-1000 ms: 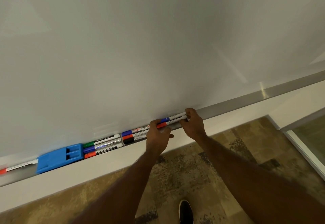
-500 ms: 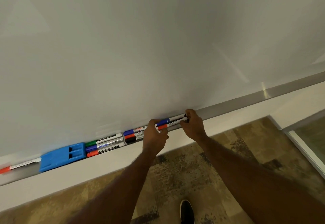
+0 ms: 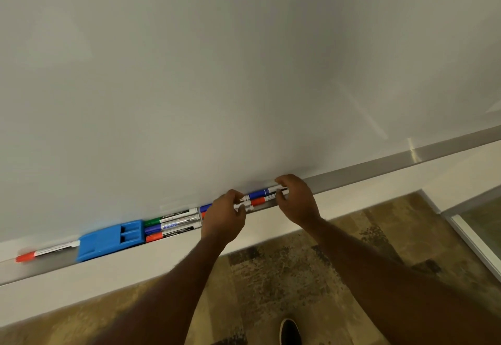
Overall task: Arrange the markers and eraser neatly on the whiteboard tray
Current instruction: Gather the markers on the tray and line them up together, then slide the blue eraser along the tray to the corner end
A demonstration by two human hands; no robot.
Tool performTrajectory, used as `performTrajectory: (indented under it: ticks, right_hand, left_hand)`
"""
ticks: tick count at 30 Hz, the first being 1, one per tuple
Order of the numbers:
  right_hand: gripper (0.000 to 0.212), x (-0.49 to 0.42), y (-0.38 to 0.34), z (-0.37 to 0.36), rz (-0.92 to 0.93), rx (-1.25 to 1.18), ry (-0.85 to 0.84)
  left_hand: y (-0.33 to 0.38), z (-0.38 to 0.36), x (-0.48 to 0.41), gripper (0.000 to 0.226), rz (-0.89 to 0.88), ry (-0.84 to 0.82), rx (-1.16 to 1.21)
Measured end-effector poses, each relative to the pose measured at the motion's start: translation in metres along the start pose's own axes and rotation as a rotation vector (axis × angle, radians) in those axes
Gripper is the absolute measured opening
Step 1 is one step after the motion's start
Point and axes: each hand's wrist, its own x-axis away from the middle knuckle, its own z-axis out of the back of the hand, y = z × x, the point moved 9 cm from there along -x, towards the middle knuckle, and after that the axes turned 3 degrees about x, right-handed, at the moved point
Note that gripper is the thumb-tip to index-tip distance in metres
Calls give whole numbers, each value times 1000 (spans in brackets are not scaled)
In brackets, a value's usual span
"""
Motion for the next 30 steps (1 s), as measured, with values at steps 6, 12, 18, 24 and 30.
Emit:
performTrajectory:
  ticks: [6, 12, 18, 24, 30]
  right_hand:
    - [12, 6, -58, -39, 215, 118, -230]
    - [19, 24, -104, -77, 286, 125, -285]
    - [14, 43, -171, -128, 372, 105, -347]
    - [24, 54, -215, -169, 306, 47, -363]
    - [36, 61, -229, -203, 77, -88, -401]
  left_hand:
    - [-15, 39, 11, 27, -139, -47, -335]
    - [-62, 87, 37, 25, -100, -2, -386]
    - [-122, 135, 68, 22, -11, 42, -396]
    - [-189, 188, 96, 34, 169, 194, -190]
    - [-256, 219, 118, 49, 472, 319, 34]
